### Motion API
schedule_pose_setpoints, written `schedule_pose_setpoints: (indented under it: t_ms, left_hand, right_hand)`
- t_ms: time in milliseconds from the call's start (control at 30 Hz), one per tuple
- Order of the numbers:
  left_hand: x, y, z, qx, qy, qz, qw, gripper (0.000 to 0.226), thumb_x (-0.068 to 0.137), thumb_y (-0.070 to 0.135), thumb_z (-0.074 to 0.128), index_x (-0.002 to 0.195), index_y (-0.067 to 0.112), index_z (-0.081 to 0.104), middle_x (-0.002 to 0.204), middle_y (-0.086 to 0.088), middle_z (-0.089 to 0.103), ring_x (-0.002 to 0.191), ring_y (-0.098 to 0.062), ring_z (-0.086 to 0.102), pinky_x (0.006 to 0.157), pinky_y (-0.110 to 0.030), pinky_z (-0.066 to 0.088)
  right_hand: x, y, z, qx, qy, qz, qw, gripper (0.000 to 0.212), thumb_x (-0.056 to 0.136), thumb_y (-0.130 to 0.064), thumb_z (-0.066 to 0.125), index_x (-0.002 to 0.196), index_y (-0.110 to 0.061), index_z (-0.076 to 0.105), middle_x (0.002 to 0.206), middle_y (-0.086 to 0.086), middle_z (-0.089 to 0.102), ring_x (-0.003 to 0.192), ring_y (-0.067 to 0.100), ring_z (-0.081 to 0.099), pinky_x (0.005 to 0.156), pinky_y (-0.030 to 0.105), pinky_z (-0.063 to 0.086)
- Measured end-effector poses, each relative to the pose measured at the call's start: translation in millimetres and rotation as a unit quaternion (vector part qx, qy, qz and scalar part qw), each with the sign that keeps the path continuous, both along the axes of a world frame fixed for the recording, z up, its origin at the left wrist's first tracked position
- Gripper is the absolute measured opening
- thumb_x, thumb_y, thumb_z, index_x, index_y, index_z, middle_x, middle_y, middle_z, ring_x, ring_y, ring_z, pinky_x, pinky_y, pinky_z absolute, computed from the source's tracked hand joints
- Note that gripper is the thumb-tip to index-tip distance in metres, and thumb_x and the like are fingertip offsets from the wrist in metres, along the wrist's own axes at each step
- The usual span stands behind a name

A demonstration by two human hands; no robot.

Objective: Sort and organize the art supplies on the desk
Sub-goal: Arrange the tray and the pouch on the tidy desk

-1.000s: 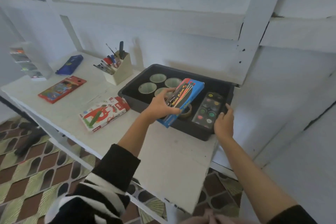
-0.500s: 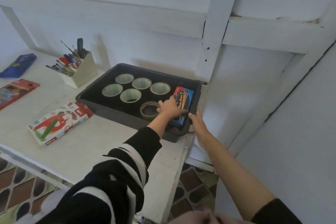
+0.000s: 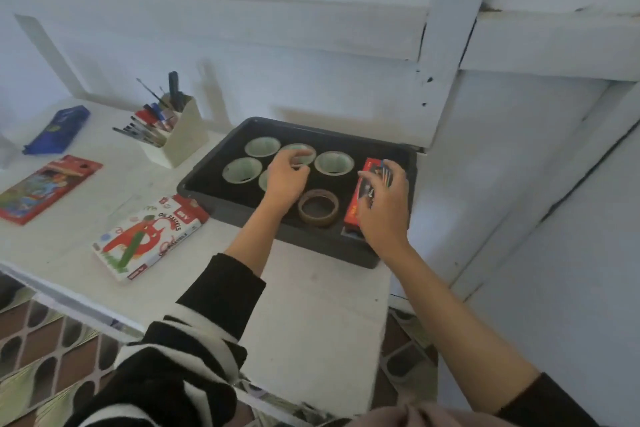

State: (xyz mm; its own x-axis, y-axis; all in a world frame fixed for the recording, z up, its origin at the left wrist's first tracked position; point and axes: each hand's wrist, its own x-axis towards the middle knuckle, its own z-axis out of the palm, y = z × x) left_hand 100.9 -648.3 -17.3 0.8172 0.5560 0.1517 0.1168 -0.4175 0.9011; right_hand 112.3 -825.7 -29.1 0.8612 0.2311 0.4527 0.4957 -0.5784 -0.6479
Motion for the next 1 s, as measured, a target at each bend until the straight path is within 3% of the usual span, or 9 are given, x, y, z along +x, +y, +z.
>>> schedule_pose_setpoints:
  t_ms: [167, 267, 300, 367, 467, 533, 667, 833, 1000]
  left_hand:
    - [-80.2, 97.7, 5.1, 0.096, -0.045, 0.132, 0.986, 0.026, 0.083, -0.007, 0.053, 0.094, 0.011, 0.069, 0.106, -0.003, 0.060, 0.097, -0.015, 0.059, 0.087, -0.026, 0.050]
    - [-124.8, 155.3, -14.2, 0.088, 0.034, 0.218, 0.971, 0.025, 0.086, -0.004, 0.055, 0.092, 0.015, 0.069, 0.114, -0.007, 0.058, 0.105, -0.019, 0.055, 0.088, -0.015, 0.045]
    - [-139.4, 177.6, -23.9, 0.092, 0.073, 0.228, 0.967, 0.023, 0.086, -0.002, 0.056, 0.092, 0.017, 0.068, 0.118, -0.008, 0.057, 0.109, -0.020, 0.053, 0.093, -0.020, 0.043]
    - [-167.0, 222.0, -43.4, 0.107, 0.157, 0.210, 0.959, 0.022, 0.085, 0.004, 0.058, 0.099, 0.018, 0.067, 0.124, -0.010, 0.055, 0.116, -0.025, 0.049, 0.101, -0.035, 0.041]
    - [-197.0, 277.2, -66.5, 0.168, 0.300, 0.124, 0.931, 0.037, 0.092, 0.014, 0.053, 0.128, 0.013, 0.056, 0.141, -0.013, 0.045, 0.130, -0.029, 0.039, 0.107, -0.043, 0.034]
    - [-207.2, 298.7, -76.8, 0.205, 0.356, 0.071, 0.909, 0.042, 0.098, 0.021, 0.044, 0.138, 0.008, 0.045, 0.145, -0.015, 0.039, 0.131, -0.033, 0.037, 0.107, -0.046, 0.033]
    - [-211.1, 308.5, -84.0, 0.219, 0.332, 0.053, 0.916, 0.038, 0.099, 0.024, 0.040, 0.127, 0.002, 0.053, 0.127, -0.018, 0.047, 0.117, -0.032, 0.045, 0.094, -0.041, 0.042]
    - [-221.0, 319.5, -83.4, 0.022, 0.249, 0.137, 0.958, 0.034, 0.096, 0.025, 0.050, 0.112, -0.005, 0.055, 0.111, -0.018, 0.060, 0.091, -0.026, 0.059, 0.066, -0.027, 0.045]
    - [-244.3, 325.2, -71.8, -0.154, 0.167, 0.181, 0.957, 0.032, 0.103, 0.028, 0.034, 0.130, 0.010, 0.036, 0.113, -0.011, 0.058, 0.092, -0.021, 0.061, 0.074, -0.036, 0.055]
  right_hand:
    - [-51.1, 89.5, -2.0, 0.095, -0.034, 0.150, 0.983, 0.024, 0.078, 0.008, 0.051, 0.088, -0.004, 0.069, 0.111, 0.012, 0.053, 0.105, 0.016, 0.048, 0.091, 0.017, 0.039]
    - [-88.7, 146.6, -17.9, 0.089, 0.038, 0.233, 0.967, 0.024, 0.078, 0.009, 0.048, 0.081, -0.002, 0.069, 0.097, 0.010, 0.058, 0.090, 0.013, 0.053, 0.081, 0.012, 0.039]
    - [-101.4, 166.7, -26.0, 0.082, 0.082, 0.240, 0.964, 0.024, 0.080, 0.010, 0.049, 0.082, -0.003, 0.070, 0.096, 0.009, 0.059, 0.086, 0.010, 0.053, 0.077, 0.012, 0.038]
    - [-124.9, 203.4, -40.4, 0.062, 0.198, 0.226, 0.952, 0.026, 0.084, 0.007, 0.050, 0.095, -0.005, 0.070, 0.104, 0.009, 0.063, 0.081, 0.008, 0.052, 0.072, 0.012, 0.038]
    - [-149.4, 246.1, -55.5, 0.065, 0.375, 0.196, 0.904, 0.037, 0.089, 0.001, 0.047, 0.124, -0.010, 0.057, 0.126, 0.007, 0.057, 0.101, 0.011, 0.052, 0.083, 0.015, 0.039]
    - [-159.7, 269.5, -61.8, 0.085, 0.422, 0.179, 0.885, 0.037, 0.092, -0.003, 0.048, 0.126, -0.012, 0.055, 0.129, 0.005, 0.054, 0.109, 0.012, 0.050, 0.086, 0.017, 0.040]
    - [-167.6, 303.4, -69.7, 0.099, 0.446, 0.155, 0.876, 0.032, 0.091, -0.008, 0.052, 0.121, -0.018, 0.057, 0.124, 0.001, 0.057, 0.103, 0.011, 0.053, 0.075, 0.016, 0.045]
    - [-174.3, 335.3, -70.5, 0.102, 0.447, 0.187, 0.869, 0.048, 0.085, 0.001, 0.061, 0.123, -0.025, 0.051, 0.130, -0.001, 0.052, 0.111, 0.013, 0.055, 0.069, 0.016, 0.054]
    - [-183.2, 365.2, -51.5, 0.140, 0.405, 0.240, 0.871, 0.047, 0.087, -0.006, 0.063, 0.129, -0.022, 0.047, 0.132, -0.004, 0.047, 0.107, 0.006, 0.050, 0.063, 0.008, 0.048]
